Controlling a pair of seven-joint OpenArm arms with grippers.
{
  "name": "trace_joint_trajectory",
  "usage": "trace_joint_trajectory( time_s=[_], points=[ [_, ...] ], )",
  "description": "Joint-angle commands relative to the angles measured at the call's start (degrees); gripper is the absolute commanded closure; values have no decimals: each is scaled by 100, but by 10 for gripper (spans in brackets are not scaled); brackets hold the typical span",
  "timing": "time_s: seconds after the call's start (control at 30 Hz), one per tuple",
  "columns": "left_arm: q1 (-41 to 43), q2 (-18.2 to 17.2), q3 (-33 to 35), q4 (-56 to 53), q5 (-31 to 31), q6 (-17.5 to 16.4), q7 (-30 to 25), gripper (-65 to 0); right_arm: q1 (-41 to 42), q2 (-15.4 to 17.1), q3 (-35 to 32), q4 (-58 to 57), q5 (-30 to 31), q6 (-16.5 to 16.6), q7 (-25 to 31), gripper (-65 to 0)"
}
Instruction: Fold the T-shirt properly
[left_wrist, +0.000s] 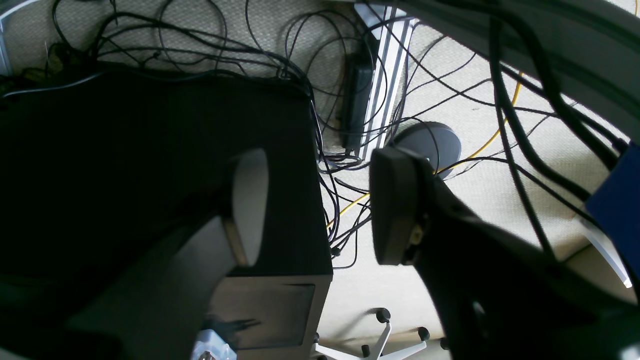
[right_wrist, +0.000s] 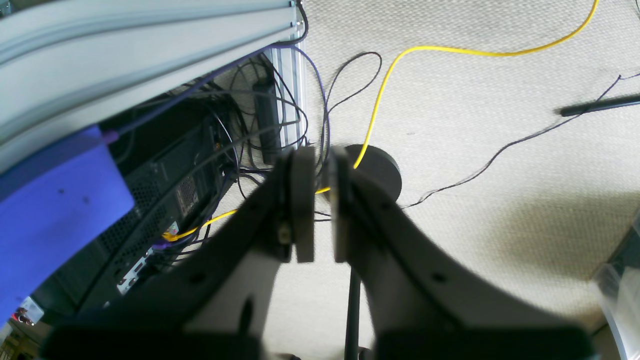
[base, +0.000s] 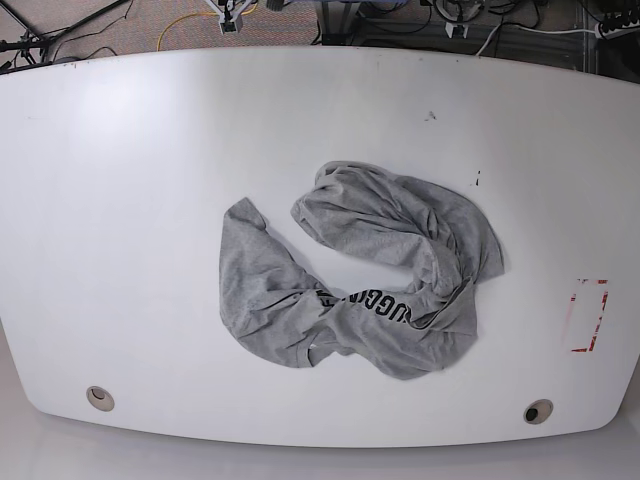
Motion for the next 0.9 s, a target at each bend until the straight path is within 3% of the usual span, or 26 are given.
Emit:
trace_joint_trajectory(
  time_s=[0.0,0.87],
  points=[
    [35,-23,0,0,8,1,-25,-306,-26,43,17,-13,-20,-10,13,-45],
    [142,29,-18,67,3,-21,-82,-310,-75,10,43,35,-16,-9,40,-45]
  ],
)
